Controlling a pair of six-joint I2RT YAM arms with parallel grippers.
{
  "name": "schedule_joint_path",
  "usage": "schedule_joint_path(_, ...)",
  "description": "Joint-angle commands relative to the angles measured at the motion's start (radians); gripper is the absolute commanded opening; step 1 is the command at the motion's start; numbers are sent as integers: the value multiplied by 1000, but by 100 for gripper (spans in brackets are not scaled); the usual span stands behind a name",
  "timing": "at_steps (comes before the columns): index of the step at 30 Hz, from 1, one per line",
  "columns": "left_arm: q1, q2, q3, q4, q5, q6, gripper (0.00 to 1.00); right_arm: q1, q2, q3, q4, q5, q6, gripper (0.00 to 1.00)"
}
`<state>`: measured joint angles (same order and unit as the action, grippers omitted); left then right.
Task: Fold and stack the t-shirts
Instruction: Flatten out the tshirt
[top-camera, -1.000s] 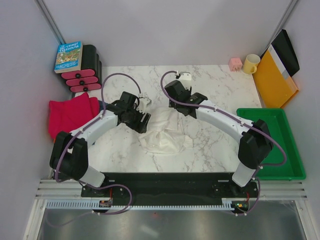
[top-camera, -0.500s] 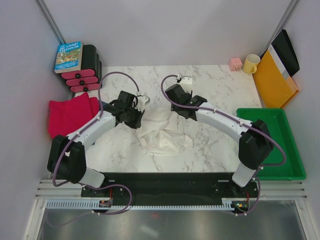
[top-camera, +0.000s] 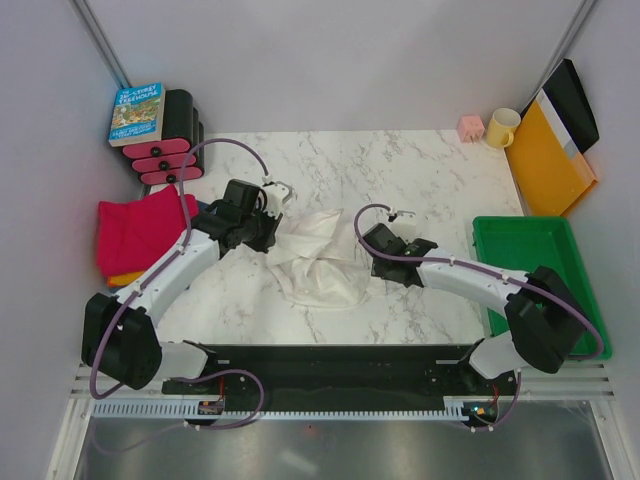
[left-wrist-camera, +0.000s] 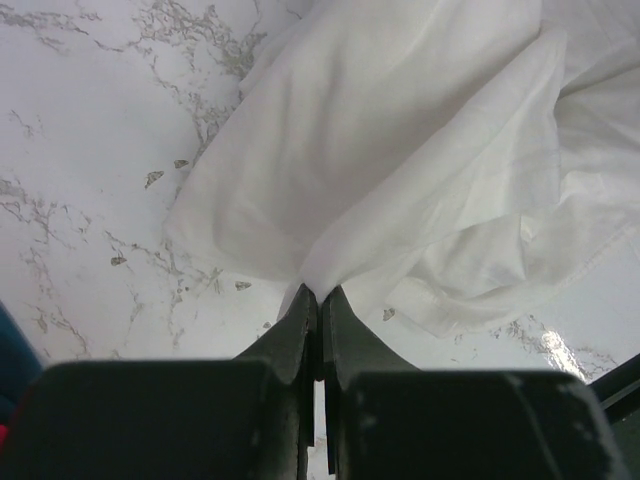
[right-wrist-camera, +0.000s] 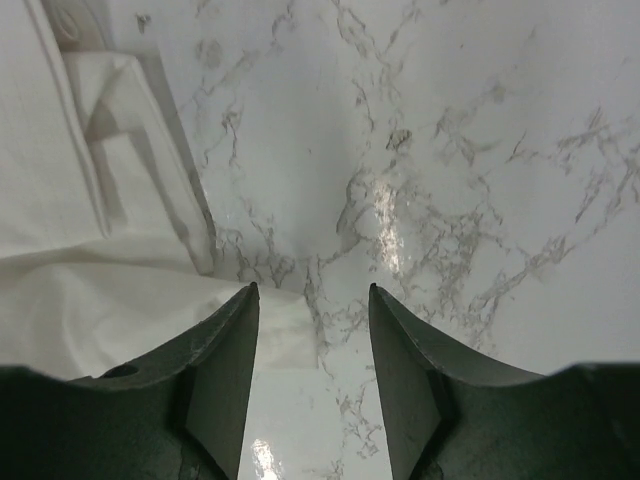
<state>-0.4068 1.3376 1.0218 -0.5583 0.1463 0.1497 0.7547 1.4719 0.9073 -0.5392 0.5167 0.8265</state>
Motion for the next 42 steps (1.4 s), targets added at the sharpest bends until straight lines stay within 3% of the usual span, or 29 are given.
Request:
schedule_joint_path(1,6,-14,31,18,-17,-2,2,34,-32,-45,47,-32,108,55)
schedule_joint_path(9,6,-6,35,12,-21,-6,2,115,40,-51,76,-32,164,55)
schedule_joint_path(21,5,-14,24,11,-36,-2,2,118,79,-154,68,14,309,55)
schedule_joint_path(28,6,-14,24,9,-37,-12,2,115,198,-149,82,-47,301,53)
schedule_joint_path(29,5,-14,24,9,-39,-12,2,115,208,-153,85,-56,306,49)
schedule_joint_path(30,5,-17,24,11,-39,-12,2,117,220,-159,100,-78,315,25)
schedule_joint_path(32,5,-21,24,5,-42,-12,2,115,225,-177,105,-89,330,1)
schedule_joint_path(38,10,-77,52,5,-122,-12,2,123,67,-121,50,58,286,0)
schedule_joint_path(42,52,-106,191,-21,-180,20,2,-9,-69,144,-92,164,73,0)
